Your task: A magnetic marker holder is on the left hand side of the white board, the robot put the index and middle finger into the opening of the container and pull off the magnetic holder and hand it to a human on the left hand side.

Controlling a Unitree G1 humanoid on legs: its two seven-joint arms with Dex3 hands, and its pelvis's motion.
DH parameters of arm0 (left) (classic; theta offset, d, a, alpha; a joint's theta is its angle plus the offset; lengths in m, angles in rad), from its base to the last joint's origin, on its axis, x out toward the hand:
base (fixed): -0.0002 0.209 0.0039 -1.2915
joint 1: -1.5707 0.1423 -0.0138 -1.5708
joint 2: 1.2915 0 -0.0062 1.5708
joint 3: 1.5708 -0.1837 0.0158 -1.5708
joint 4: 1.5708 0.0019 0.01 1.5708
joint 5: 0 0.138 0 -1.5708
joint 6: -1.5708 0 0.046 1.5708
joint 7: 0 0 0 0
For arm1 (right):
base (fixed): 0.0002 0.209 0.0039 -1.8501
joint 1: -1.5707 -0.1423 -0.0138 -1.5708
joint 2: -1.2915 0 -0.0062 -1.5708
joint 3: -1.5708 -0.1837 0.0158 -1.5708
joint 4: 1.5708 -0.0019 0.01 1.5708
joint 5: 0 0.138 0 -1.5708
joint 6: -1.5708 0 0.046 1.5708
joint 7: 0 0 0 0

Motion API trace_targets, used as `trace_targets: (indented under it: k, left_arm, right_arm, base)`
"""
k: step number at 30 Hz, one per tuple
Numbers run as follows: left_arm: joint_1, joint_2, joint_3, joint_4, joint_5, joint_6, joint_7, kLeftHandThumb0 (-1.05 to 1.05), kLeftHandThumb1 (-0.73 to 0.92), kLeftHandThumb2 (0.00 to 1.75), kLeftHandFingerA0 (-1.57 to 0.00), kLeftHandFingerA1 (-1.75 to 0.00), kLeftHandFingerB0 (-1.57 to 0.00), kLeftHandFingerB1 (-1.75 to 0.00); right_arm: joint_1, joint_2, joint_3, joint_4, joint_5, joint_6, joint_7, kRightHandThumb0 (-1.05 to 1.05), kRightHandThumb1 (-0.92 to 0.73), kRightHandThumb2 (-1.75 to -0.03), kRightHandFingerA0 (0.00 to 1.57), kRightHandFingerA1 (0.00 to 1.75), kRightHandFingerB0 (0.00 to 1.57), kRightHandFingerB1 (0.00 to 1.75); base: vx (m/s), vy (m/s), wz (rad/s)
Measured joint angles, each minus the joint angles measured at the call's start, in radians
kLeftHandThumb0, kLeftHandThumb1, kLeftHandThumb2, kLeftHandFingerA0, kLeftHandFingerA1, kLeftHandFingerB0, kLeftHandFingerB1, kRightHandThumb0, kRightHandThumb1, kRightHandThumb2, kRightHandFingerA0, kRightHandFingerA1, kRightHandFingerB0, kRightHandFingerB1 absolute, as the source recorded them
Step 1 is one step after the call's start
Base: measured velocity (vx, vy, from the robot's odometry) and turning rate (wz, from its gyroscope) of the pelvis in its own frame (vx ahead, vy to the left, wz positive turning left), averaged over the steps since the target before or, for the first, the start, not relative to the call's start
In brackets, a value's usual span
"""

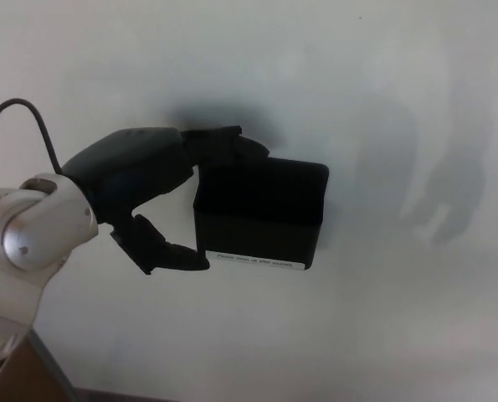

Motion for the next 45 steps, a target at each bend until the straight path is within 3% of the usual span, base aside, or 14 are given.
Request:
trace_targets:
  k: [15,19,20,45]
  left_arm:
    - [-0.032,-0.038,-0.026,-0.007,0.005,0.024,-0.013,-0.28,0.23,0.85,-0.11,-0.51,-0.10,-0.49]
    - [-0.036,-0.039,-0.031,-0.003,0.006,0.029,-0.016,-0.28,0.24,0.85,-0.11,-0.51,-0.10,-0.49]
    - [-0.036,-0.039,-0.031,-0.003,0.006,0.029,-0.016,-0.54,0.45,0.54,-0.29,-0.34,-0.27,-0.30]
    - [-0.226,-0.013,-0.196,0.197,0.100,0.029,-0.128,-0.62,0.47,0.55,-0.30,-0.35,-0.27,-0.30]
  right_arm:
    - [0.001,-0.005,0.012,-0.003,0.010,-0.002,0.001,-0.56,-0.73,-0.63,0.60,0.51,0.45,0.38]
    - [-0.006,-0.009,0.013,0.000,0.013,-0.002,0.001,-0.55,-0.74,-0.62,0.64,0.51,0.52,0.40]
    - [-0.007,-0.009,0.013,0.000,0.013,-0.002,0.001,-0.55,-0.74,-0.63,0.63,0.51,0.53,0.40]
    - [-0.031,-0.015,0.026,-0.006,0.022,0.004,0.001,-0.55,-0.74,-0.63,0.61,0.52,0.50,0.40]
  base:
    - [0.00,0.000,0.00]
    - [0.00,0.000,0.00]
    - [0.00,0.000,0.00]
    - [0.00,0.000,0.00]
